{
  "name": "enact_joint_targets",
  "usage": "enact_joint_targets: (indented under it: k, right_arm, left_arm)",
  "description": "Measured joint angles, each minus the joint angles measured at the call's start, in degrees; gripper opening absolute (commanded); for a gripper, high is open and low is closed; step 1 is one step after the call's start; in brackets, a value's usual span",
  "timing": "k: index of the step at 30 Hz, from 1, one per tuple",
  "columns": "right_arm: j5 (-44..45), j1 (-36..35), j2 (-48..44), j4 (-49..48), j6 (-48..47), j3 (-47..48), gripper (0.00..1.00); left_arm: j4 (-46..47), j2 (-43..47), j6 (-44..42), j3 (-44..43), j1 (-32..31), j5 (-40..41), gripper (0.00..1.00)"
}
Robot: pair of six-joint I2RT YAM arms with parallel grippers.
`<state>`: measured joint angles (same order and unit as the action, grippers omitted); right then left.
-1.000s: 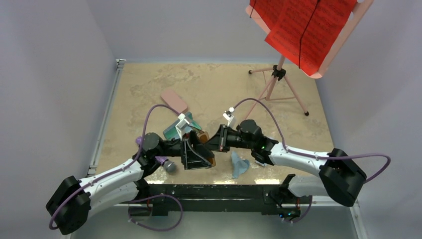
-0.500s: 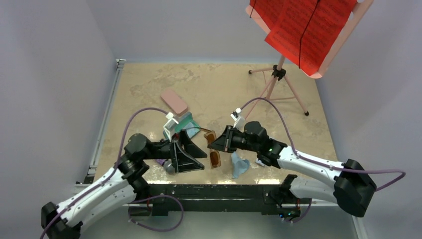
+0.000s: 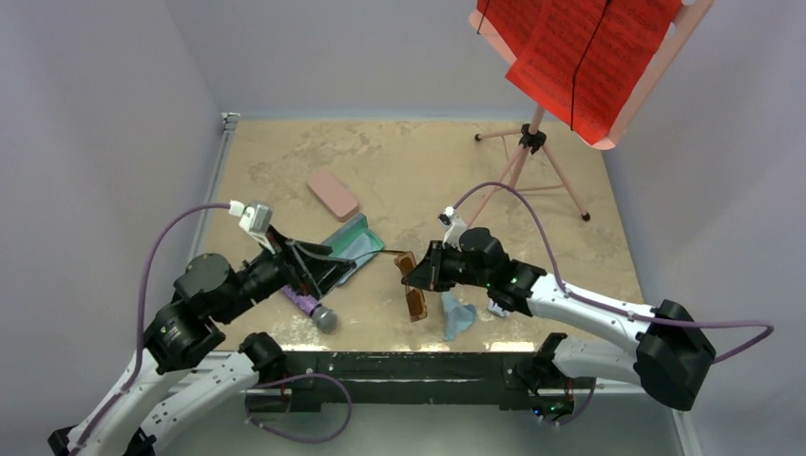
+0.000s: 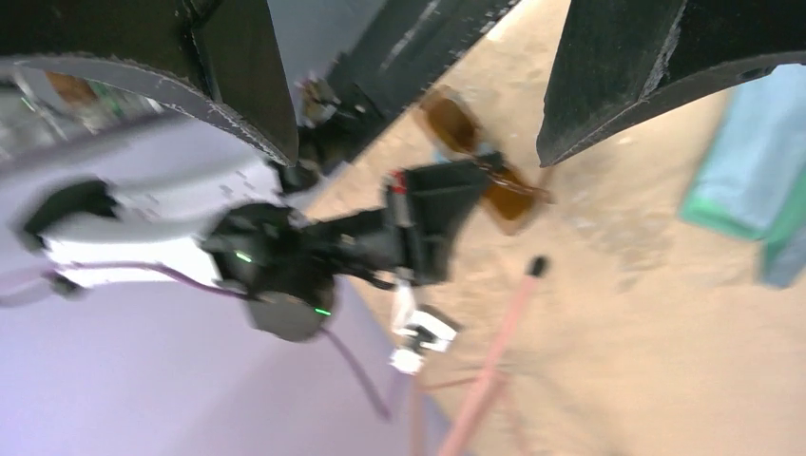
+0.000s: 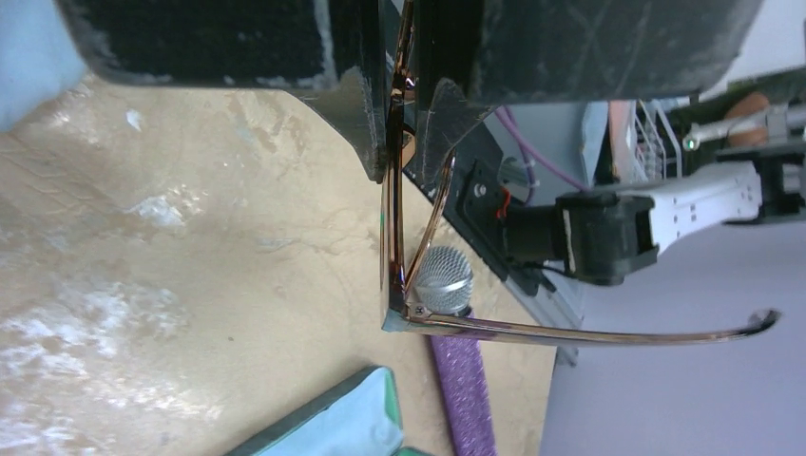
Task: Organize the sunglasses
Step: Fold the left temple of the sunglasses on the sunglasses.
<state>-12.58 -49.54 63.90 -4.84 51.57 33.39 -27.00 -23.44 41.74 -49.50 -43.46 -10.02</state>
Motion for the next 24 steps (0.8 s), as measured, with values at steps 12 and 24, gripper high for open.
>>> enact_joint_targets:
  k: [12,24]
  right_arm:
    - [-9.88,-0.02,5.27,-4.2,-3.3,1.46,0.0]
    - [-13.46,-0.02,5.2,-9.88,-3.04,1.51,0.0]
  left_arm:
    - [0.28,-22.36,-0.83,0.2,0.0,14.64,1.0]
    - [9.73,-23.87,4.11,6.64,-0.5,14.23,1.0]
